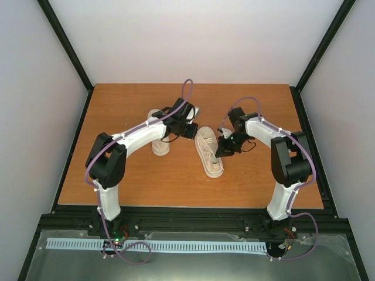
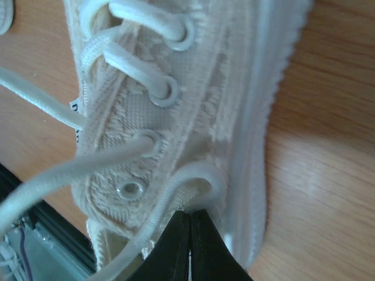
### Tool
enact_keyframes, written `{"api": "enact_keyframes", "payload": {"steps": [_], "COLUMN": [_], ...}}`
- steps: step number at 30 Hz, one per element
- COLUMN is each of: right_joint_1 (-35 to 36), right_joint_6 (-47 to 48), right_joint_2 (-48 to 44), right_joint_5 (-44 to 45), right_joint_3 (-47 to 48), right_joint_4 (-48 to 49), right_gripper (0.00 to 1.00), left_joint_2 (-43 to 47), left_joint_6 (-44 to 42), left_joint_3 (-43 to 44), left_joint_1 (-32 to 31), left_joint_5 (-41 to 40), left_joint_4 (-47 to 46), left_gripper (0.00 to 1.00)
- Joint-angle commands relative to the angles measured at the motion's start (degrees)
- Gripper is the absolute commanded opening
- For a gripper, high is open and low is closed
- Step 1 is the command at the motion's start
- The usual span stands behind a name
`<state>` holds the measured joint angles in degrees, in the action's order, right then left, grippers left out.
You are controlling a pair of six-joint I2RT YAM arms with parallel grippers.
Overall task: Tie the shoes
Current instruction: Cross the shoelace with the shoelace.
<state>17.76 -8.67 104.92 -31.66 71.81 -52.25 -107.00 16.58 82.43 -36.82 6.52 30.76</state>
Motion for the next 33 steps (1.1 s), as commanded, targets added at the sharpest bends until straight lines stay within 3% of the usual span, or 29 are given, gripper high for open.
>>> {"api": "enact_keyframes", "payload": {"steps": [1, 4, 7, 10, 12, 18, 23, 29, 33], "right_joint_1": [3.6, 5.2, 5.0, 4.1, 2.6, -2.9, -5.2, -5.7, -5.7], "right_joint_6": [5.5, 6.4, 6.2, 3.6, 1.6, -1.2, -2.4, -4.1, -4.6], "right_joint_2": [3.2, 2.4, 1.5, 0.3, -1.0, -7.7, -10.2, -10.4, -10.4], "right_joint_5": [-9.1, -10.5, -9.9, -5.3, -3.3, 1.9, 5.3, 5.8, 4.9], "right_joint_3": [-0.1, 0.6, 1.3, 1.2, 0.7, -0.6, 0.8, 3.1, 3.4], "right_joint_4": [-0.2, -0.1, -0.8, -1.2, -1.2, -2.2, -2.9, -2.4, -2.2], "right_gripper": [0.03, 0.03, 0.03, 0.03, 0.03, 0.03, 0.03, 0.03, 0.03], "left_joint_2": [-4.6, -8.1, -9.4, -8.2, -6.1, 0.1, -1.0, -2.9, -3.7], "left_joint_6": [-2.6, -2.3, -0.2, 4.4, 7.5, 17.3, 28.0, 32.5, 37.0], "left_joint_3": [6.7, 9.9, 11.2, 10.5, 9.1, 6.2, 3.6, 2.9, -0.2], "left_joint_1": [0.1, 0.3, 1.0, 3.7, 5.9, 8.6, 8.5, 8.7, 9.0], "left_joint_5": [-1.0, -0.6, -4.5, -6.7, -5.6, 8.0, 24.0, 24.5, 24.4], "left_joint_4": [-0.7, 0.1, 2.9, 6.6, 7.8, 9.2, 5.6, 9.2, 6.5], "left_gripper": [0.08, 0.14, 0.34, 0.63, 0.71, 0.76, 0.66, 0.69, 0.74]}}
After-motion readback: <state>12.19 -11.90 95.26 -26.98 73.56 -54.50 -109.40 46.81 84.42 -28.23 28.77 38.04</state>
